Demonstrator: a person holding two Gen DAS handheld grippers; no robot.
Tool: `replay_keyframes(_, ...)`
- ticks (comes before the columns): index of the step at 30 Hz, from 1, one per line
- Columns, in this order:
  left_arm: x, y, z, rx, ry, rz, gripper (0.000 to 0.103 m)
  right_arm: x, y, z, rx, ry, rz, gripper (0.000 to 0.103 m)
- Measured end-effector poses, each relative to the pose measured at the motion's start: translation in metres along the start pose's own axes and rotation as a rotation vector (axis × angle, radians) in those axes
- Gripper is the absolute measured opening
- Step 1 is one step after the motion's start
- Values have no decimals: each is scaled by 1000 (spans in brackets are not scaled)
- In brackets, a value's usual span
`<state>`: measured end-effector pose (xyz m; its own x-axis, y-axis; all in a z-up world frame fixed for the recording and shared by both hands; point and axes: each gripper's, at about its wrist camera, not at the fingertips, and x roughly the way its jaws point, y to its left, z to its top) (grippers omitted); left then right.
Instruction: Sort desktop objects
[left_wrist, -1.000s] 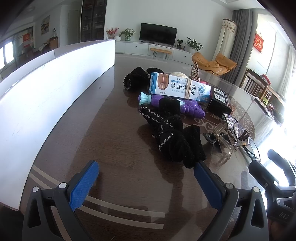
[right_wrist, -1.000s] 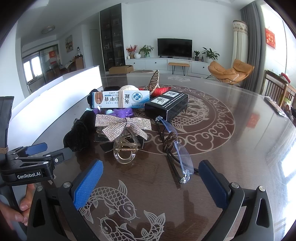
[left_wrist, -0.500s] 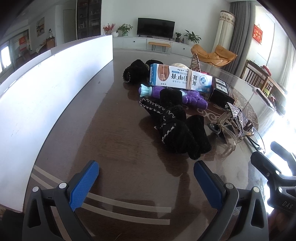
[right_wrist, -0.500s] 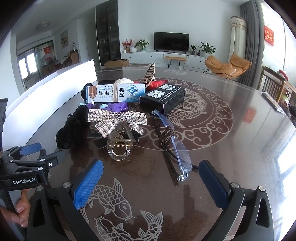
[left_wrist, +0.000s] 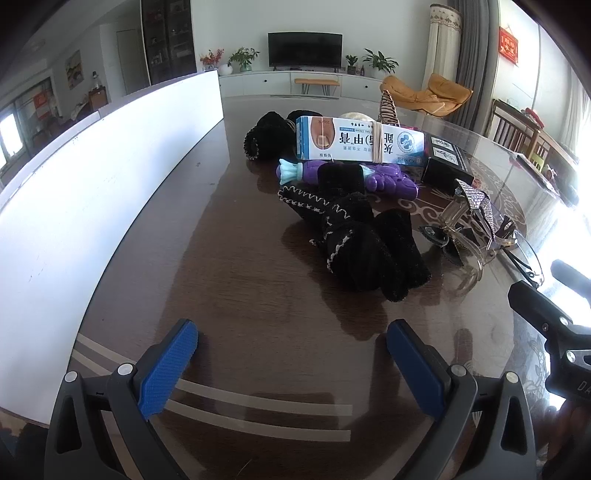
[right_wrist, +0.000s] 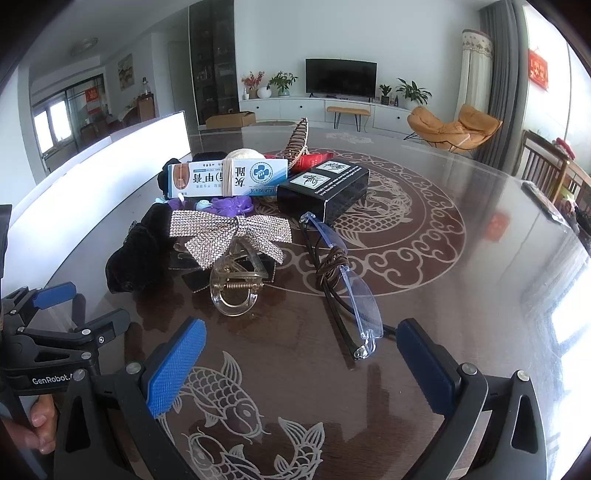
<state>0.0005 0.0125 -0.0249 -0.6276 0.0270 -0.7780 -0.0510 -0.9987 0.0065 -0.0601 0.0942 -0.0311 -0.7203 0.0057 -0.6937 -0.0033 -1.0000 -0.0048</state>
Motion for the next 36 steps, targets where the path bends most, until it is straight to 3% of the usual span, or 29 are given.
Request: replay_keyframes(36, -2, 0, -1, 5, -21, -5, 103, 14, 4, 2, -5, 73, -66, 103)
